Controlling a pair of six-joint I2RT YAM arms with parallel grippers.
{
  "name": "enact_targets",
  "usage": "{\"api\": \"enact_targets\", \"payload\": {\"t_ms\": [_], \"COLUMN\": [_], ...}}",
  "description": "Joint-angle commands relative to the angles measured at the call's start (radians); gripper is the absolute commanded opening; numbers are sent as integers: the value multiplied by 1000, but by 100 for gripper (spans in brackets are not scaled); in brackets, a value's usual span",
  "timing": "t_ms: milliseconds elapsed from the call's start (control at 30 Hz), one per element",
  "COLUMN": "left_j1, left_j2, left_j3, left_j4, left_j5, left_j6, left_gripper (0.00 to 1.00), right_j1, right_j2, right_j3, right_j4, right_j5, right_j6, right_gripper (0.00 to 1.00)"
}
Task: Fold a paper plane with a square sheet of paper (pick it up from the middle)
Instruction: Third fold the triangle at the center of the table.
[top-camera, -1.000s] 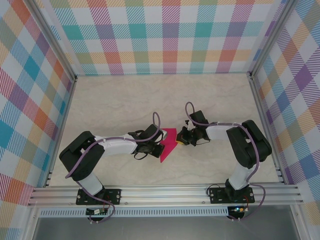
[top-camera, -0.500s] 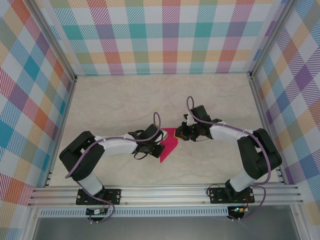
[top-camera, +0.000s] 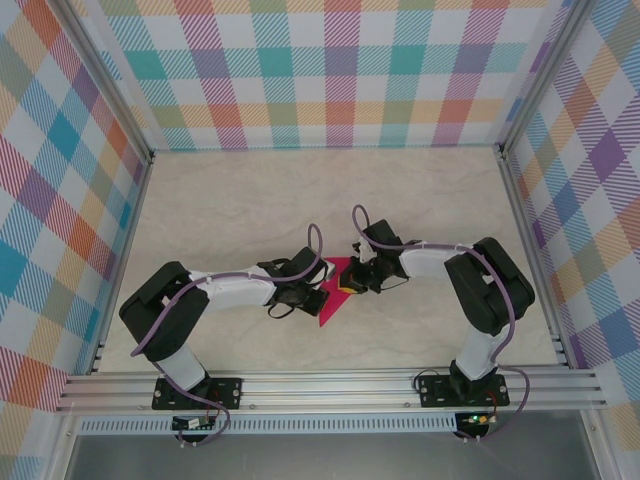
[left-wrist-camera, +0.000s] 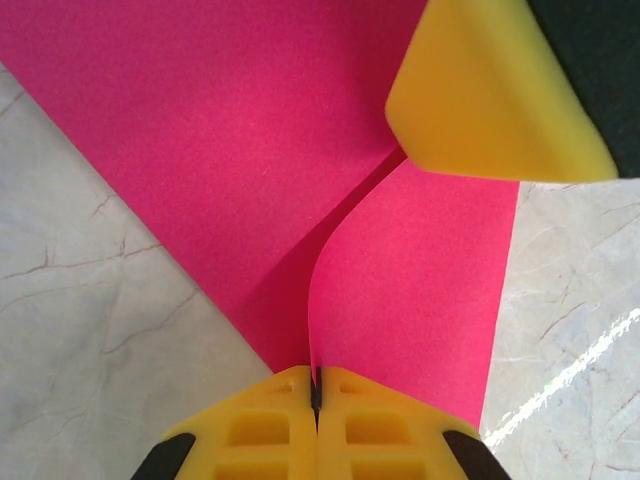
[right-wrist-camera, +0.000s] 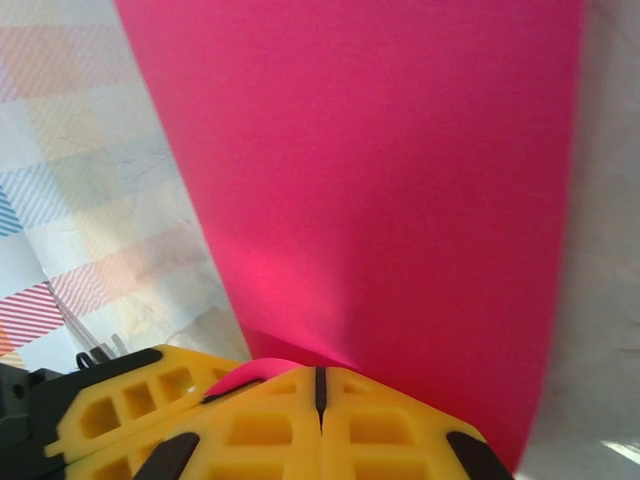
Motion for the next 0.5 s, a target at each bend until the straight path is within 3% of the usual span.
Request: {"api": "enact_targets", "payload": {"t_ms": [0, 67, 300, 467], "left_j1": [2, 2, 2, 2], "left_j2": [-14, -41, -279, -452], "left_j3": [3, 3, -38, -93], "left_j4": [-114, -119, -132, -131], "left_j5": [-4, -30, -86, -113], "left_j6": [-18, -41, -136, -247], "left_gripper": [11, 14, 48, 52], "right_j1": [2, 2, 2, 2], "right_j2": [13, 1, -40, -40], "right_j3": [-25, -41, -92, -98], "right_j4": [0, -2, 28, 57], "right_j5": [30, 50, 66, 52], "right_j6": [-19, -20, 7, 27], "right_gripper": [0, 0, 0, 0]}}
